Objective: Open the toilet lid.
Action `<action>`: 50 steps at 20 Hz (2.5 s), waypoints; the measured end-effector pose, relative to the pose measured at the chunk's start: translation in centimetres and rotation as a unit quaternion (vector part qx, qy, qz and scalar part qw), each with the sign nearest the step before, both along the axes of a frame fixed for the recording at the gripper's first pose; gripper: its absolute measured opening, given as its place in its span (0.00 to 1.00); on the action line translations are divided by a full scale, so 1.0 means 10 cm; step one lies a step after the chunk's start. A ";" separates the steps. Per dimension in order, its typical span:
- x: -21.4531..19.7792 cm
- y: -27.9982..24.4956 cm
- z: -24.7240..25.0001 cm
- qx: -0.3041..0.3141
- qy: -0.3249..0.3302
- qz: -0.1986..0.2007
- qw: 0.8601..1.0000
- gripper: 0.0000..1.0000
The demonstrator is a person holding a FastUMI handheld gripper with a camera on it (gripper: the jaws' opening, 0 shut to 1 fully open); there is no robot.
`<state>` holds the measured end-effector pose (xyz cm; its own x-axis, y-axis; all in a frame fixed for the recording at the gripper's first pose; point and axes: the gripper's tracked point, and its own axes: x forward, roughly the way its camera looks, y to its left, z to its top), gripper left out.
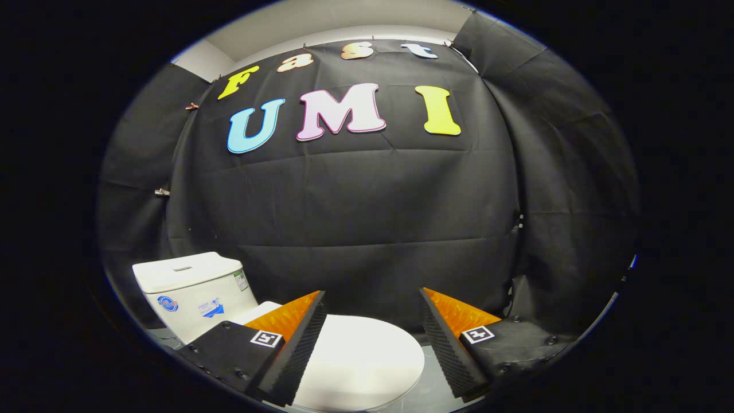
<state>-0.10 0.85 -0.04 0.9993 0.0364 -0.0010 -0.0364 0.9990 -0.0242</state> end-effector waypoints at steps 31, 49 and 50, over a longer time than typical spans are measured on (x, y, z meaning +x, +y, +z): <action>-0.48 -0.63 -0.83 0.013 0.133 -0.022 0.991 0.98; -1.10 -0.38 -2.24 0.416 0.372 -0.030 0.829 0.50; -1.13 -0.32 -2.25 0.428 0.385 -0.023 0.817 0.42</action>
